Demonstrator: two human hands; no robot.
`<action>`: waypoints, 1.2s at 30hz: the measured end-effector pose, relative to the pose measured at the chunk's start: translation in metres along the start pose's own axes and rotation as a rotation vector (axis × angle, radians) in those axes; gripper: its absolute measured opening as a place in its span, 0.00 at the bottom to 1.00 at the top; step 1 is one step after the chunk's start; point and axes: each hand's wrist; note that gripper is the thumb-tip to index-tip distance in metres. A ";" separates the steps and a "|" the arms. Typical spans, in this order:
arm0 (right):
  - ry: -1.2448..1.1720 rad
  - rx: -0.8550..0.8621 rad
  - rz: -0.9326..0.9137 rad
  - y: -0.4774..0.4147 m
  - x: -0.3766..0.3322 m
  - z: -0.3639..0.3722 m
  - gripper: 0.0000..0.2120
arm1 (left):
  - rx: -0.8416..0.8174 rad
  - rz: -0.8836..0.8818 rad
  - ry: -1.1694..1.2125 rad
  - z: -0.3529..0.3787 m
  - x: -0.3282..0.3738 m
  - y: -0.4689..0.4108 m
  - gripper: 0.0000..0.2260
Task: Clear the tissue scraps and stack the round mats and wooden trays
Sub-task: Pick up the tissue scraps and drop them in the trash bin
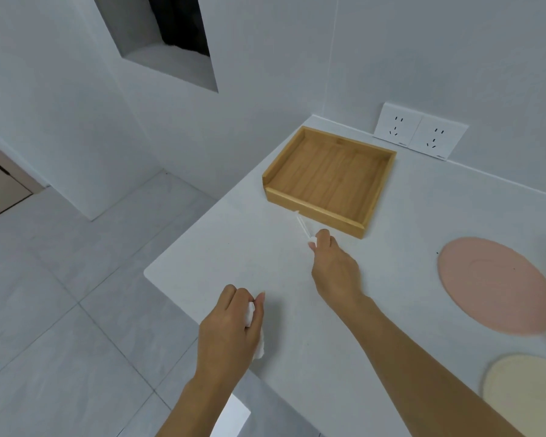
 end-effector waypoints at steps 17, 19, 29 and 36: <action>0.026 0.658 0.071 0.142 0.087 -0.102 0.15 | -0.357 0.297 0.293 0.015 0.129 -0.004 0.14; 0.064 0.701 0.123 0.166 0.102 -0.121 0.15 | -0.374 0.367 0.309 0.017 0.155 0.004 0.14; 0.245 0.893 0.460 0.327 0.172 -0.204 0.19 | -0.445 0.733 0.469 0.006 0.303 0.086 0.13; 0.254 0.995 0.640 0.464 0.218 -0.252 0.19 | -0.477 0.931 0.526 -0.008 0.403 0.189 0.11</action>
Point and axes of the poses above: each hand's wrist, its own y-axis away from the middle knuckle, its own z-axis out of the palm, x = y × z, and after that the axes turned 10 degrees about -y, right-handed
